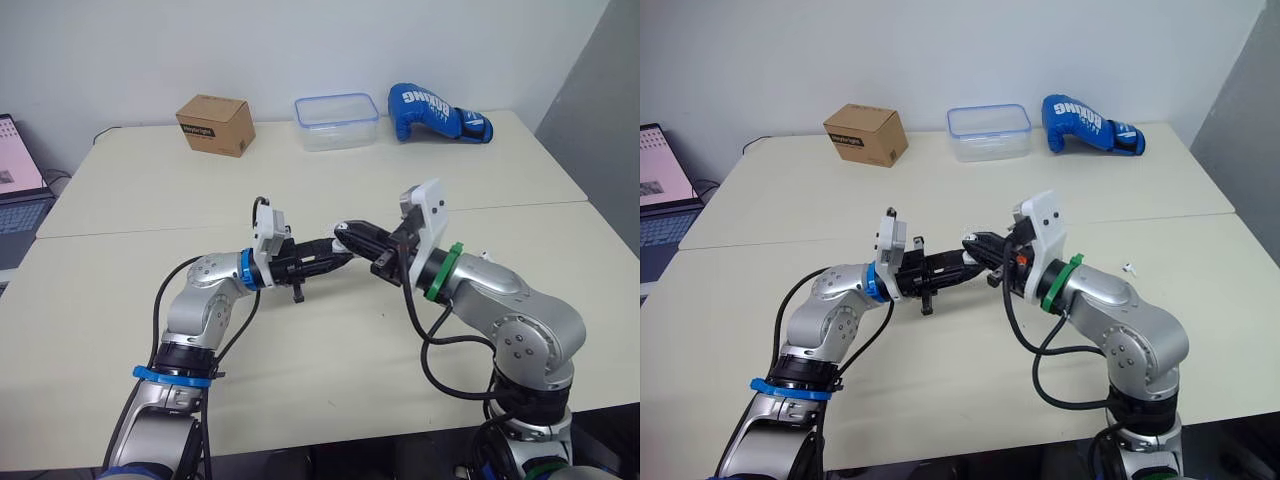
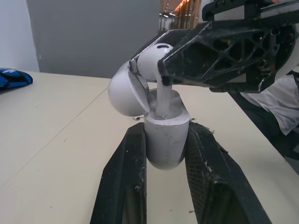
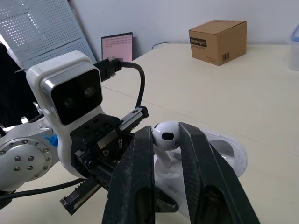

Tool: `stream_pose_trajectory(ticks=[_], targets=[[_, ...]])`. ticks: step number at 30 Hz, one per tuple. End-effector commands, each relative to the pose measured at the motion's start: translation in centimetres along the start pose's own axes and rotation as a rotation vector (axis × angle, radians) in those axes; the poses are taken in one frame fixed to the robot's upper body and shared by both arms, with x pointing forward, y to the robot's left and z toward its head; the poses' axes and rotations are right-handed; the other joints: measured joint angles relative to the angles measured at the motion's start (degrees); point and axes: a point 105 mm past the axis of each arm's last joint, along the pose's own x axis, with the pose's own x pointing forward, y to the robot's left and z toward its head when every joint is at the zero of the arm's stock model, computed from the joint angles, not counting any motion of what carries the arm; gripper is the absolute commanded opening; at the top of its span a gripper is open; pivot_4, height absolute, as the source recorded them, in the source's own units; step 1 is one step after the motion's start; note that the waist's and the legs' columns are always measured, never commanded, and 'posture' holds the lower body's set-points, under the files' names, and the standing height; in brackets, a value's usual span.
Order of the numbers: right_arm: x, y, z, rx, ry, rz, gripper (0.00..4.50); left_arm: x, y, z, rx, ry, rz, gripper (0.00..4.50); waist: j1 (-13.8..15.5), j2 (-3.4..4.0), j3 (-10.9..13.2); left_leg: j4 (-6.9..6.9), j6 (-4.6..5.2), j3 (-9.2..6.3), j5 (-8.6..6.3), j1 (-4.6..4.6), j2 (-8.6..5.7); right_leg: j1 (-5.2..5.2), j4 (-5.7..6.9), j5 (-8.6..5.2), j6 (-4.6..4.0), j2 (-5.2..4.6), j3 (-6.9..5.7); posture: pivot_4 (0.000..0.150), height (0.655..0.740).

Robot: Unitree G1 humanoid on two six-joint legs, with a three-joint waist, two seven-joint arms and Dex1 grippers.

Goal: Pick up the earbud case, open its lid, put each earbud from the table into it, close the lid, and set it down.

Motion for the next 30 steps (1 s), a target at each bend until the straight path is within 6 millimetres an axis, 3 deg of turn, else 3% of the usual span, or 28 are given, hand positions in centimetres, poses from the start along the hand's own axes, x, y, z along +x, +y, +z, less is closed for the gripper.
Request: stream_pose_trajectory(ticks=[1,13,14,16,22,30], targets=[[0.2,0.6,1.1,-0.026,-0.045,0.017,0.40,0.4,-0.2,2.1,0.043,-0.061,-0.010,0.75,0.0,0.00,0.0,0.00,0.00,0.00,0.00,0.00,0.00,0.00,0.00,0.00,0.00,0.00,0.00,0.150,0.7307],[0.4,0.9,0.8,-0.036,-0.025,-0.009,0.40,0.9,0.2,3.3,0.029,-0.113,0.031,0.75,0.0,0.00,0.0,0.00,0.00,0.00,0.00,0.00,0.00,0.00,0.00,0.00,0.00,0.00,0.00,0.150,0.7307],[0.4,1.0,0.7,-0.036,-0.021,-0.003,0.96,0.8,0.2,3.3,0.030,-0.112,0.031,0.75,0.0,0.00,0.0,0.00,0.00,0.00,0.00,0.00,0.00,0.00,0.00,0.00,0.00,0.00,0.00,0.150,0.7307],[0.3,1.0,0.9,-0.052,-0.033,-0.011,1.36,0.8,0.2,3.2,0.029,-0.111,0.028,0.75,0.0,0.00,0.0,0.00,0.00,0.00,0.00,0.00,0.00,0.00,0.00,0.00,0.00,0.00,0.00,0.150,0.7307],[0.2,0.7,1.6,-0.109,-0.071,-0.040,3.44,0.5,0.1,2.9,0.030,-0.101,0.023,0.75,0.0,0.00,0.0,-0.01,0.00,0.01,0.00,0.00,0.00,0.00,-0.01,0.00,0.00,0.00,0.00,0.150,0.7307],[-1.1,0.5,2.7,-0.166,-0.108,0.013,3.44,0.2,-0.1,2.4,0.032,-0.092,0.017,0.75,0.1,0.00,0.0,-0.01,0.00,0.01,0.00,0.00,0.01,0.01,-0.03,0.00,0.00,0.01,-0.01,0.150,0.7307]])
